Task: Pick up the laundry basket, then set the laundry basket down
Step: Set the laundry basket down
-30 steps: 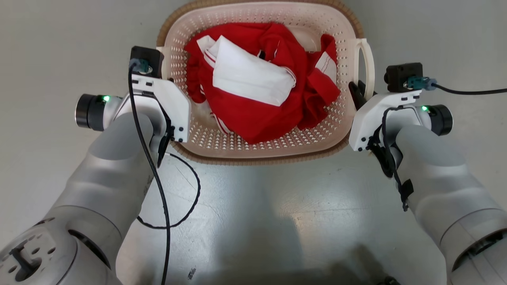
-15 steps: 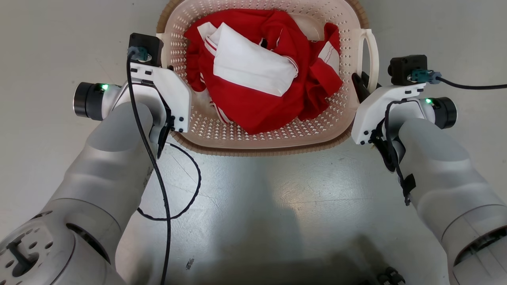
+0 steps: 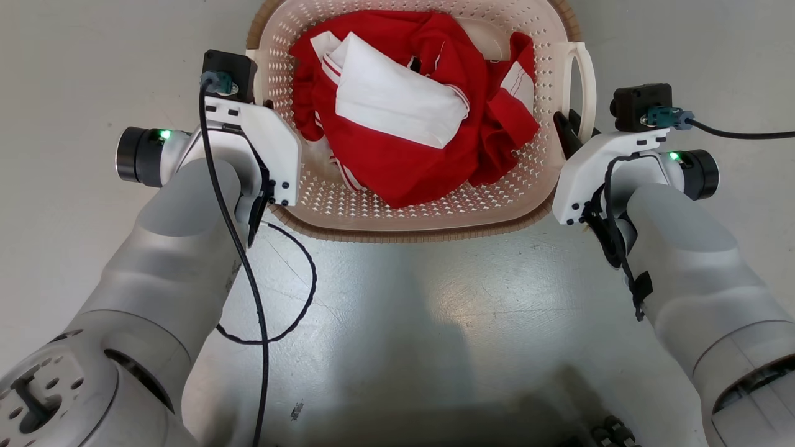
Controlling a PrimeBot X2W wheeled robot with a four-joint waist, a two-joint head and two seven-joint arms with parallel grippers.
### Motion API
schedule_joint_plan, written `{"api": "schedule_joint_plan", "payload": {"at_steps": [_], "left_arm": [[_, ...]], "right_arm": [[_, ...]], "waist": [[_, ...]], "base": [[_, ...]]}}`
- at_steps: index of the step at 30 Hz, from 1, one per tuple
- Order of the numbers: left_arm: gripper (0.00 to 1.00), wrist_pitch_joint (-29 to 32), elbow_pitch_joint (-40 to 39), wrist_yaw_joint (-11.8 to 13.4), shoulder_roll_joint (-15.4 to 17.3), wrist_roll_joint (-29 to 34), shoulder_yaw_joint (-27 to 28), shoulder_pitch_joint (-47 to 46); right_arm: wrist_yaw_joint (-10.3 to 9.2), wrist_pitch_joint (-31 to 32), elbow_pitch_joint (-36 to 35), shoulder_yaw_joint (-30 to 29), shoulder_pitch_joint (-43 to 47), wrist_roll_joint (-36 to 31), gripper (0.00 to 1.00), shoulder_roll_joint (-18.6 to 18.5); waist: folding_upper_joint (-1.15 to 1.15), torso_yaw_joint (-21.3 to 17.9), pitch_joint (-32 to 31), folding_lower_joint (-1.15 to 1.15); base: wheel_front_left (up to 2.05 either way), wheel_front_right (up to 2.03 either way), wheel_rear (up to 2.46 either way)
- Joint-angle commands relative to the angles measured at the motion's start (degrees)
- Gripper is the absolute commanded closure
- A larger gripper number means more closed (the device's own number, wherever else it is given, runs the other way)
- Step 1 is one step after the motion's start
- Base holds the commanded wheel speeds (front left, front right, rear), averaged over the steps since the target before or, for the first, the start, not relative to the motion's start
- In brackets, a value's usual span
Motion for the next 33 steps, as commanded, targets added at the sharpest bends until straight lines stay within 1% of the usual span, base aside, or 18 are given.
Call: {"api": "schedule_joint_plan", "payload": {"at_steps": [1, 8, 9, 10, 11, 12, 18, 33], "left_arm": [[1.0, -0.92, -0.14, 0.42, 0.91, -0.02, 0.46, -1.53], [1.0, -1.09, -0.13, 0.53, 0.75, -0.37, 0.59, -1.72], [0.92, -1.34, -0.13, 0.74, 0.72, -0.7, 0.93, -1.73], [0.57, -1.62, -0.13, 1.01, 0.69, -0.77, 1.02, -1.77], [0.16, -1.66, -0.13, 1.2, 0.63, -0.8, 1.03, -1.73], [0.0, -1.42, -0.13, 1.31, 0.54, -1.0, 1.14, -1.58], [0.0, -1.05, -0.13, 1.86, 0.2, -1.49, 1.32, -1.14], [0.0, -1.23, -0.12, 1.94, 0.18, -1.97, 1.3, -0.87]], "right_arm": [[0.41, -0.17, -0.56, 0.33, 1.77, -1.29, 1.0, 0.97], [0.41, 0.1, -0.56, -1.37, 1.88, -2.59, 1.0, 1.06], [0.41, 0.1, -0.56, -1.8, 1.86, -2.72, 0.87, 1.04], [0.41, -0.07, -0.56, -2.23, 1.82, -3.01, 0.64, 0.87], [0.41, -0.26, -0.56, -2.67, 1.78, -3.3, 0.28, 0.76], [0.41, -0.51, -0.56, -3.08, 1.75, -3.63, 0.0, 0.66], [0.41, -1.0, -0.56, -5.37, 1.78, -5.83, 0.0, 0.55], [0.41, -0.79, -0.56, -10.11, 2.35, -10.39, 0.0, 1.03]], "waist": [[0.0, 0.03, 0.04, 0.0], [0.0, 0.0, 0.36, 0.0], [0.0, -0.02, 0.44, 0.0], [0.0, -0.04, 0.52, 0.0], [0.0, -0.03, 0.62, 0.0], [0.0, 0.0, 0.71, 0.0], [0.0, 0.08, 0.95, 0.0], [0.0, 0.11, -0.1, 0.0]], "base": [[0.0, 0.0, 0.0], [0.0, 0.0, 0.0], [0.0, 0.0, 0.0], [0.0, 0.0, 0.0], [0.0, 0.0, 0.0], [0.0, 0.0, 0.0], [0.0, 0.0, 0.0], [0.0, 0.0, 0.0]]}}
